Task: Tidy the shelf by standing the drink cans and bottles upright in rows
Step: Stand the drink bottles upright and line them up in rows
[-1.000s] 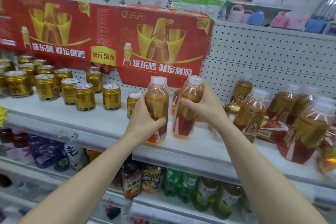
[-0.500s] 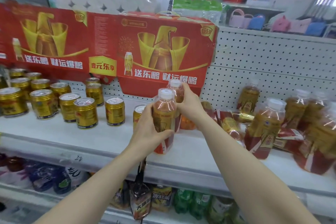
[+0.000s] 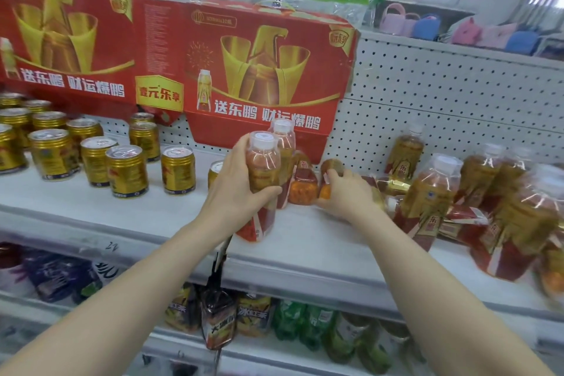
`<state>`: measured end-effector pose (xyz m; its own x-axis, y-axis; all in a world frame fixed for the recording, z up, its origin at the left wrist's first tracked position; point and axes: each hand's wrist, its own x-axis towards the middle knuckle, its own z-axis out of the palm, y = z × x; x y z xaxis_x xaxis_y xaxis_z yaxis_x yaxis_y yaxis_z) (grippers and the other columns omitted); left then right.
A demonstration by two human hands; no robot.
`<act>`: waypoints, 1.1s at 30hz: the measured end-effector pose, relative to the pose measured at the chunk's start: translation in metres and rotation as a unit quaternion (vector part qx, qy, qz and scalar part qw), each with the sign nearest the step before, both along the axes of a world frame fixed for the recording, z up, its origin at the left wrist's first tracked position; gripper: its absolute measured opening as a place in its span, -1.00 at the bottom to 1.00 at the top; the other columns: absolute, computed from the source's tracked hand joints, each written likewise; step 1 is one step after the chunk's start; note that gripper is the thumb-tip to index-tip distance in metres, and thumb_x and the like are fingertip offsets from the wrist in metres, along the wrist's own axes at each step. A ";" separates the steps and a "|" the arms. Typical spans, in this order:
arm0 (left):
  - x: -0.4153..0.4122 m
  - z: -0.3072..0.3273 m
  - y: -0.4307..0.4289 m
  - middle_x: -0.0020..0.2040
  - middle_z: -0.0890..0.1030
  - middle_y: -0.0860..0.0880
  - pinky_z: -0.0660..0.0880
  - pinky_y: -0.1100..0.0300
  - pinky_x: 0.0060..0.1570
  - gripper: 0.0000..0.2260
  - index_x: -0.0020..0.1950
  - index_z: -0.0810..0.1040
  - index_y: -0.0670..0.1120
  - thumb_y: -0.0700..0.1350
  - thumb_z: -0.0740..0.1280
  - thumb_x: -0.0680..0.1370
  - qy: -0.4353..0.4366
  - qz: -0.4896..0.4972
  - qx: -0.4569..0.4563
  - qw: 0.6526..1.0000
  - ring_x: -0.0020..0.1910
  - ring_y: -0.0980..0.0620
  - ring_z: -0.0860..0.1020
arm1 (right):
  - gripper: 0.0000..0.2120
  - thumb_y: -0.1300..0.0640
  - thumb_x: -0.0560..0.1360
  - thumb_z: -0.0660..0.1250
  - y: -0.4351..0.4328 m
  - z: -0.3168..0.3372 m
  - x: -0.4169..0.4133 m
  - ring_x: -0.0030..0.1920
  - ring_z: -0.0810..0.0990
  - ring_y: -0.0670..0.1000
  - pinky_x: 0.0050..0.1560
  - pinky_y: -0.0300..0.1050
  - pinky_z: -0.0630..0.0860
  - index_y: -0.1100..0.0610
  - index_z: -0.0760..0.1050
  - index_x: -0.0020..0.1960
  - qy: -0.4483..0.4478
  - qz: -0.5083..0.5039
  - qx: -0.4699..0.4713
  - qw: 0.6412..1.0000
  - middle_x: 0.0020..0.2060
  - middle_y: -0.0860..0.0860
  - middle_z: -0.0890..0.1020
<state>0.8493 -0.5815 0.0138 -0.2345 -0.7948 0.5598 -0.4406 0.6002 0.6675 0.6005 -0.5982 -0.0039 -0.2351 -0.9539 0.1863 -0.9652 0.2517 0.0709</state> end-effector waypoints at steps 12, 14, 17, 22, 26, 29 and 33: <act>-0.006 -0.001 0.008 0.41 0.39 0.09 0.42 0.06 0.31 -0.16 0.53 0.11 0.09 -0.01 0.53 0.40 0.012 0.027 -0.002 1.000 0.36 0.10 0.38 | -0.48 -0.04 0.35 0.37 0.046 -0.003 0.031 0.16 0.33 0.22 0.17 0.07 0.33 0.05 0.30 0.25 -0.093 -0.007 -0.073 0.993 0.15 0.18 0.39; -0.006 -0.002 0.008 0.42 0.38 0.08 0.40 0.07 0.32 -0.17 0.54 0.11 0.07 0.00 0.53 0.40 0.011 0.027 0.000 1.000 0.37 0.09 0.37 | -0.46 -0.04 0.33 0.37 0.065 0.003 0.035 0.17 0.33 0.22 0.17 0.07 0.34 0.08 0.29 0.23 -0.086 -0.018 -0.052 0.995 0.16 0.17 0.38; -0.005 -0.001 0.008 0.43 0.37 0.06 0.38 0.06 0.33 -0.16 0.54 0.12 0.06 -0.01 0.54 0.40 0.010 0.025 -0.002 1.000 0.38 0.07 0.36 | -0.42 -0.11 0.37 0.36 0.086 0.015 0.036 0.24 0.35 0.23 0.11 0.07 0.36 0.07 0.29 0.30 -0.094 -0.029 -0.011 0.995 0.20 0.18 0.38; -0.001 0.002 0.009 0.43 0.36 0.02 0.36 0.13 0.29 -0.16 0.55 0.11 0.04 -0.04 0.53 0.41 -0.004 0.016 -0.001 1.000 0.38 0.05 0.35 | -0.27 -0.29 0.42 0.33 0.073 0.023 0.037 0.10 0.52 0.19 -0.08 -0.01 0.50 0.14 0.26 0.40 -0.132 -0.089 -0.022 0.987 0.11 0.15 0.52; 0.005 0.006 0.025 0.45 0.30 -0.10 0.36 -0.01 0.38 -0.24 0.55 0.16 -0.11 -0.15 0.49 0.46 -0.048 0.076 -0.126 0.988 0.42 -0.06 0.30 | -0.44 -0.17 0.54 0.18 0.066 0.024 0.033 0.13 0.54 0.22 -0.10 -0.02 0.45 0.14 0.30 0.41 -0.167 -0.093 -0.055 0.980 0.13 0.15 0.58; -0.003 0.010 0.042 0.39 0.36 -0.13 0.33 0.05 0.40 -0.37 0.49 0.29 -0.17 -0.27 0.44 0.46 -0.041 0.066 -0.255 0.964 0.38 -0.08 0.32 | -0.55 -0.17 0.56 0.09 0.074 0.026 0.020 0.12 0.53 0.25 -0.02 0.05 0.51 0.10 0.42 0.28 -0.154 -0.084 -0.087 0.981 0.11 0.16 0.59; -0.037 0.006 0.054 0.34 0.42 -0.12 0.32 0.10 0.40 -0.44 0.46 0.37 -0.14 -0.22 0.44 0.49 -0.079 -0.001 -0.240 0.968 0.34 -0.06 0.38 | -0.61 0.05 0.59 0.14 0.100 0.023 -0.003 0.22 0.46 0.26 0.09 0.08 0.47 0.13 0.40 0.37 -0.096 -0.098 -0.075 0.988 0.22 0.19 0.52</act>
<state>0.8126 -0.5279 0.0196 -0.3483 -0.4513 0.8216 -0.5130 0.8253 0.2359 0.5976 -0.4986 0.0189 -0.4569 -0.8518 0.2561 -0.8891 0.4282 -0.1619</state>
